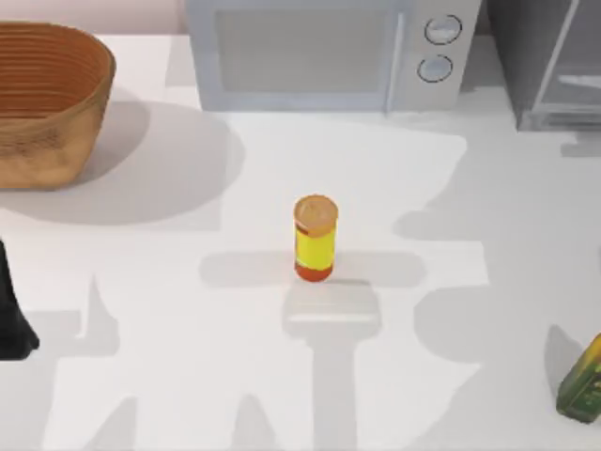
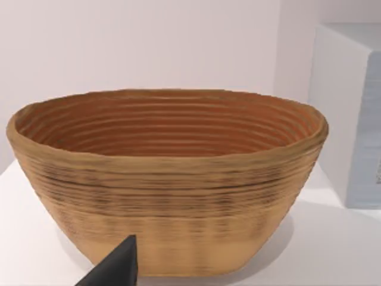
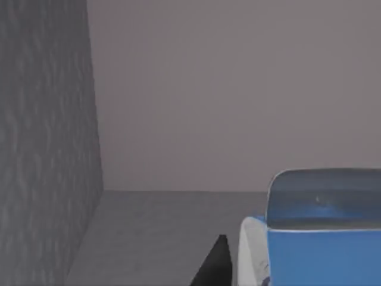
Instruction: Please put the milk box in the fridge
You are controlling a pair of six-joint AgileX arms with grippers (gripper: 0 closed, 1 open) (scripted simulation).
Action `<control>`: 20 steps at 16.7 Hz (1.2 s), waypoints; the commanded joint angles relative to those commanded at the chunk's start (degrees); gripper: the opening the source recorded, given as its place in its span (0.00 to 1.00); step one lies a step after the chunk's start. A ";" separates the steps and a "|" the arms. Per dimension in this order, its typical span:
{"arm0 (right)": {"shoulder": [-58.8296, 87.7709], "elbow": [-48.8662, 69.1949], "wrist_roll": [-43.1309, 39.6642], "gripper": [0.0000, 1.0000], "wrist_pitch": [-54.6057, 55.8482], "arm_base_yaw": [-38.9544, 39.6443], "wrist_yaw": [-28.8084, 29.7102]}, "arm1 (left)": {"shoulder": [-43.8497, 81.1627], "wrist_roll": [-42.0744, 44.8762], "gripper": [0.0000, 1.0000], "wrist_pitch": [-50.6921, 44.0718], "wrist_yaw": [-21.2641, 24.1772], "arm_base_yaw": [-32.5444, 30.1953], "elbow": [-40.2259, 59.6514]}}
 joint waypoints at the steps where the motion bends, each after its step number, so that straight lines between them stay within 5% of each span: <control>1: 4.51 1.91 0.03 0.00 2.35 -0.59 -0.47 | 0.00 0.00 1.00 0.00 0.00 0.00 0.00; 11: 19.56 8.66 0.17 0.00 10.65 -2.71 -2.11 | 0.00 0.00 1.00 0.00 0.00 0.00 0.00; 20: 27.15 25.17 0.23 0.00 1.20 -0.54 -1.09 | 0.00 0.00 1.00 0.00 0.00 0.00 0.00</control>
